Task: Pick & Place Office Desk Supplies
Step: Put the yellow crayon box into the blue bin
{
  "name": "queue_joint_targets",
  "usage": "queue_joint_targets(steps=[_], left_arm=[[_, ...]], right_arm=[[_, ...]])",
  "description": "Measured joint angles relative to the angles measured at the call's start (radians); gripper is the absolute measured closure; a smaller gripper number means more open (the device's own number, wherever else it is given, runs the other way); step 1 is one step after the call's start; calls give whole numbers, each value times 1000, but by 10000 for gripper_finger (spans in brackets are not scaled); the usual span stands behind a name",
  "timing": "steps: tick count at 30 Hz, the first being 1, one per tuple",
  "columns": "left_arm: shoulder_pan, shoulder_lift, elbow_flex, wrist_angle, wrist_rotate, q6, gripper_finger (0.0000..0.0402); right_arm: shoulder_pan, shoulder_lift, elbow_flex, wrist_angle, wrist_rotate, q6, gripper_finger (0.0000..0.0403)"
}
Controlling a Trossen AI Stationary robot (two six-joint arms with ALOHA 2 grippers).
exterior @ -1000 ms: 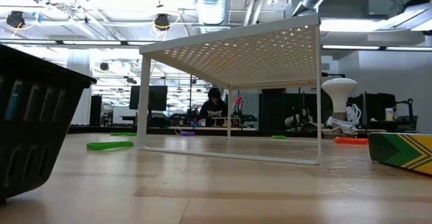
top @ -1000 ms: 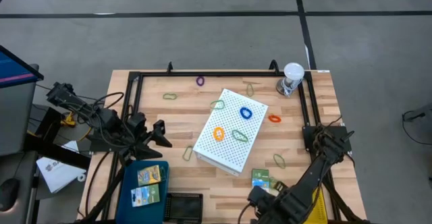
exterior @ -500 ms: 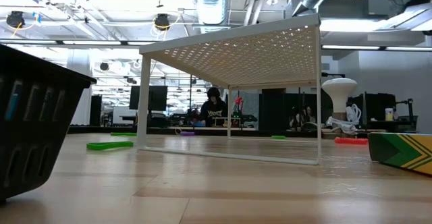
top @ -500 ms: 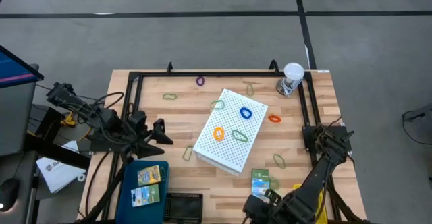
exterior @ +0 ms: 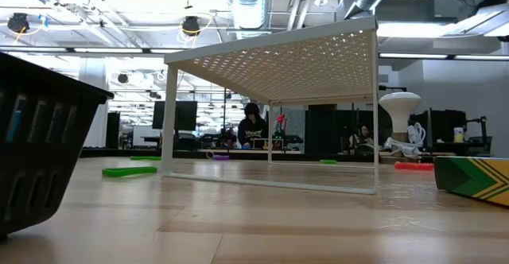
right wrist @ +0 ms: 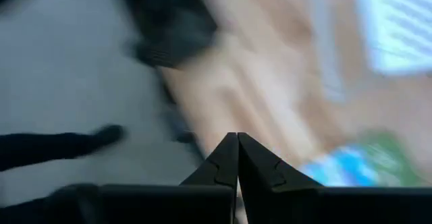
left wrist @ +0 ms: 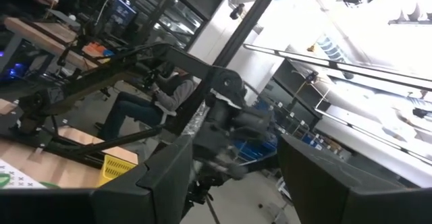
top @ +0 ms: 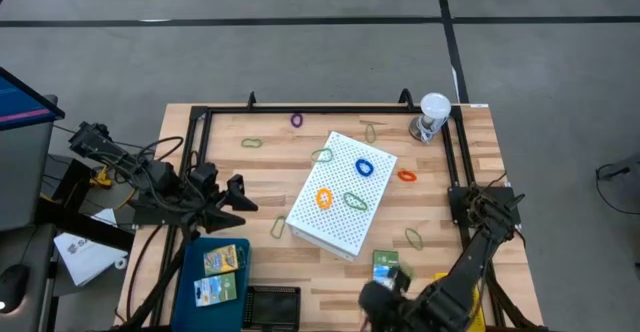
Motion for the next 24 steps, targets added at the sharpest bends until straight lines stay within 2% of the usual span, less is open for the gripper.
queue_joint_targets(steps=[4,7,10,13,18,24], left_arm=[[0,0,0,0,-6,0,188],[0,0,0,-1,-8,1,188],[0,0,0,-1,-14,1,188],[0,0,0,-2,-14,0,188],[0,0,0,-5,-14,0,188],[0,1,0,-7,-35,-39,188]], right_arm=[[7,-36,0,290,48,-198,400],[5,-57,0,474,139,-351,400],[-1,-81,0,593,198,-491,400],[0,-98,2,580,248,-603,400],[-4,-97,0,414,368,-674,400],[-23,-88,0,282,393,-781,387]])
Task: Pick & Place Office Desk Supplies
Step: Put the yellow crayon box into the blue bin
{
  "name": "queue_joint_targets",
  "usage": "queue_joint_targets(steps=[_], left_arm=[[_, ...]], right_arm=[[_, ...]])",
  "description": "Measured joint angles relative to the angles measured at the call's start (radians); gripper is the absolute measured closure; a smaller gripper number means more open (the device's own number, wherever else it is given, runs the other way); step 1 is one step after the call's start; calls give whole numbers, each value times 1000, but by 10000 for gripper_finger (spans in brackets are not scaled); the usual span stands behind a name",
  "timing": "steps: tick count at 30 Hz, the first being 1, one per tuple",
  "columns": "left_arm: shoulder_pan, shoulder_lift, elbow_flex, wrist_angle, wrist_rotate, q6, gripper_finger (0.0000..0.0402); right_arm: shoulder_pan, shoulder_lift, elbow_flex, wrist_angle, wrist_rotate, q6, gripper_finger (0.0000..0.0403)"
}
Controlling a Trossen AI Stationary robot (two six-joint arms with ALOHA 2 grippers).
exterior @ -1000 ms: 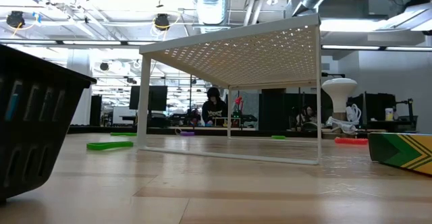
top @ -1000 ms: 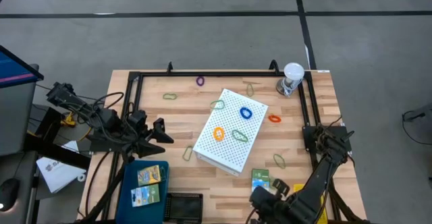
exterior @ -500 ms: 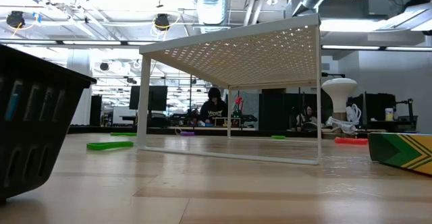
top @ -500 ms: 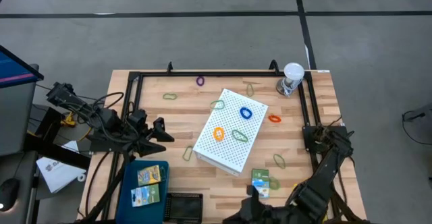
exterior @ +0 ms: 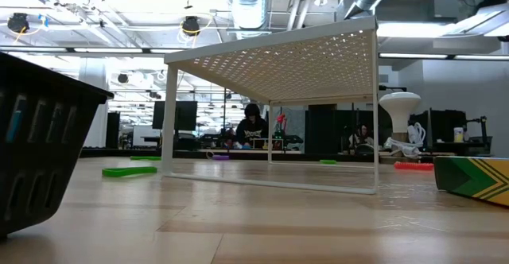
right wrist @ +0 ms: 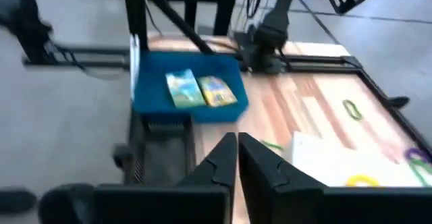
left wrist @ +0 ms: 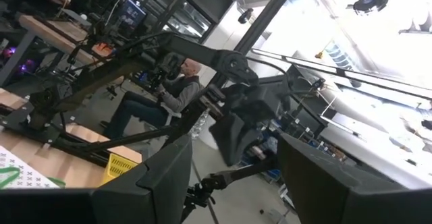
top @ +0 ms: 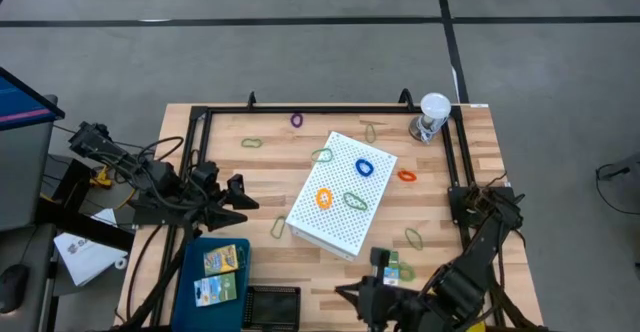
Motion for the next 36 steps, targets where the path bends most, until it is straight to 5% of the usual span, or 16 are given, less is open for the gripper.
queue_joint_targets(steps=[10,17,36], left_arm=[[0,0,0,0,-23,-6,188],[0,17,0,-4,-45,-4,188],[0,117,0,30,-48,-4,188]], right_arm=[[31,24,-2,-374,-215,217,285],[79,111,-2,-451,-238,291,232],[201,420,-2,-506,-191,721,220]])
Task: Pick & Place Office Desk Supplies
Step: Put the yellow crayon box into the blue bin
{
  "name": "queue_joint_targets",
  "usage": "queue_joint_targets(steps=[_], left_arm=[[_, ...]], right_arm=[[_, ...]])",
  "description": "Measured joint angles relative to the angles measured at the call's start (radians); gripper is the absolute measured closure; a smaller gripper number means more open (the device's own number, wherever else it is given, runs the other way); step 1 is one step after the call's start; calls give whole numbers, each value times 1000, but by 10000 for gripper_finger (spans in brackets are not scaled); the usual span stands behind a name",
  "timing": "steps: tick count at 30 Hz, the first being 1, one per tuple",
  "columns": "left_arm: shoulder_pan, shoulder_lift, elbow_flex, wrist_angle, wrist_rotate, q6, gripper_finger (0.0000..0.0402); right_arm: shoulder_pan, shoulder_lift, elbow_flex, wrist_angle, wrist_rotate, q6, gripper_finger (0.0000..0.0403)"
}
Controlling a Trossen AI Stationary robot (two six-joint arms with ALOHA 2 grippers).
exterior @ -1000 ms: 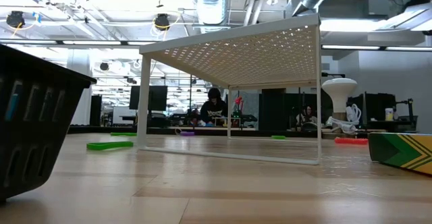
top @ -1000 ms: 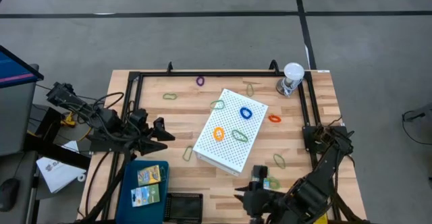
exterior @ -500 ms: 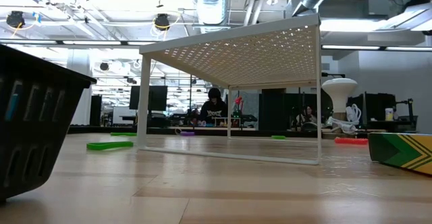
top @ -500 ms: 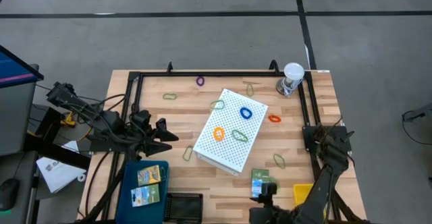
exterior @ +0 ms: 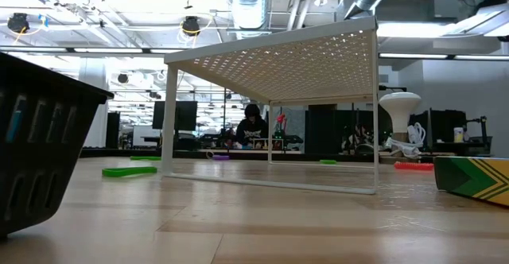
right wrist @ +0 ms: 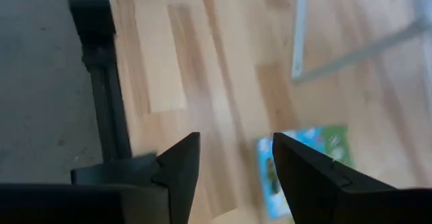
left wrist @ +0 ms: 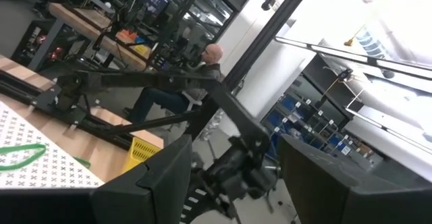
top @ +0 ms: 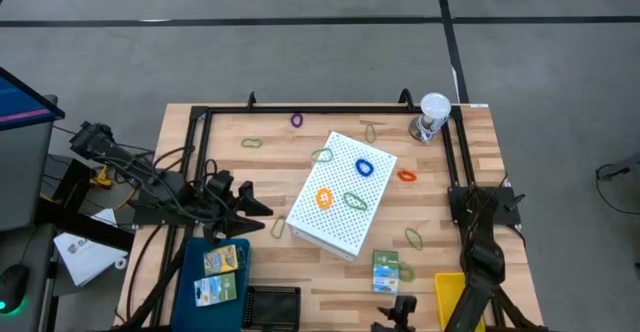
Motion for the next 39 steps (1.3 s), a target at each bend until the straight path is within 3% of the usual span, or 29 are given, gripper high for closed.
queue_joint_targets(steps=[5,13,26,39], left_arm=[[0,3,0,10,0,0,188],[-9,3,0,24,10,26,188],[-69,3,0,28,15,139,188],[-70,2,0,52,90,164,188]], right_arm=[[-13,7,-94,0,-74,108,226],[-20,-28,-242,-2,-76,163,238],[-26,-28,-348,55,-81,169,235],[-52,-31,-418,121,-120,150,243]])
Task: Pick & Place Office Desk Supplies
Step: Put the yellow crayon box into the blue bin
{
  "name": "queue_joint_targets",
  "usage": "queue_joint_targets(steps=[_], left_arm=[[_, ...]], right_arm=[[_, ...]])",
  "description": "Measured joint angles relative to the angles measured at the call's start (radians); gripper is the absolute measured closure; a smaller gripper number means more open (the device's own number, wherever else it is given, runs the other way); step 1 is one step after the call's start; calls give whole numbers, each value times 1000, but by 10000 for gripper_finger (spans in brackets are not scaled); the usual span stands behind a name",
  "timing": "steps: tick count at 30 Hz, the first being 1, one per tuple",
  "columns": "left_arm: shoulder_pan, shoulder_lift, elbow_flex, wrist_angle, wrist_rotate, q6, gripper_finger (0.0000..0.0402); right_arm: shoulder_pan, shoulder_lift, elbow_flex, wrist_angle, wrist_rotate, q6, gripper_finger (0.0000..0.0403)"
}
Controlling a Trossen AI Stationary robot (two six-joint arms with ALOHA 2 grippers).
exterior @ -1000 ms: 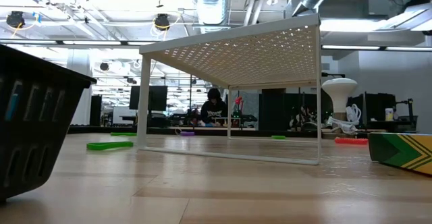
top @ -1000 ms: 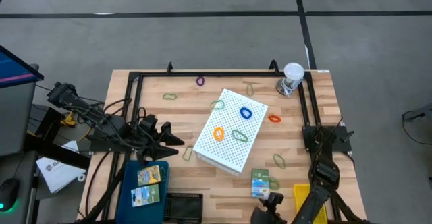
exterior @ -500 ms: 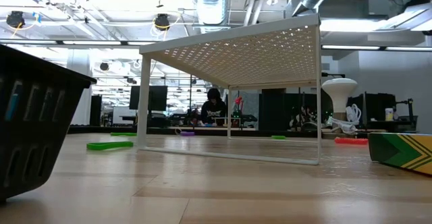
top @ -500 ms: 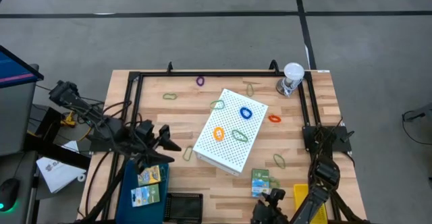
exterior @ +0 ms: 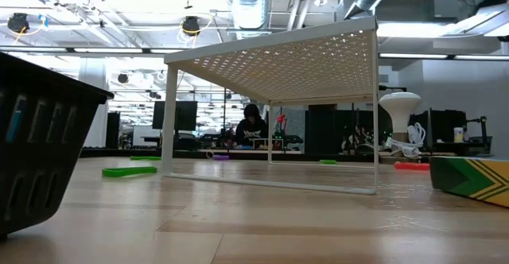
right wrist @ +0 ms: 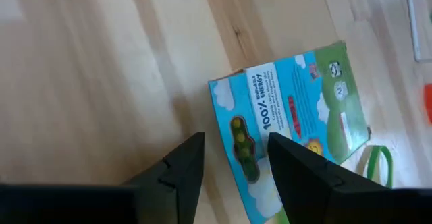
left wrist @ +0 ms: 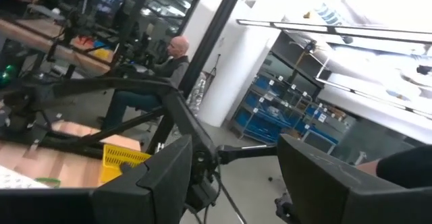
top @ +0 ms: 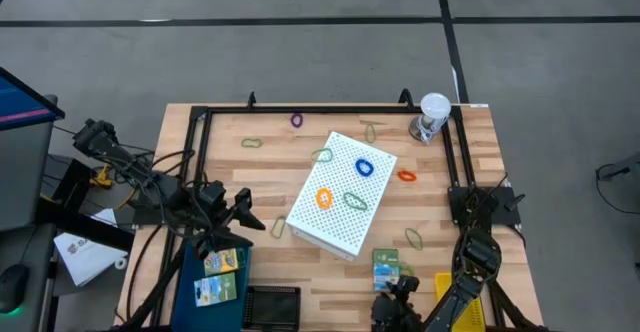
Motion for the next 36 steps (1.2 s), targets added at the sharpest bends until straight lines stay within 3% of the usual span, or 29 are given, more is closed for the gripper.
queue_joint_targets(steps=[9,17,24,36], left_arm=[[0,0,0,40,16,4,188],[0,0,0,57,18,4,188],[0,0,0,80,18,4,188],[-20,0,0,100,14,9,188]], right_arm=[[-17,2,-9,-69,-31,1,272],[-24,2,49,-106,-35,1,392],[-16,-17,173,-115,-90,6,399],[-7,-223,349,-120,-46,90,402]])
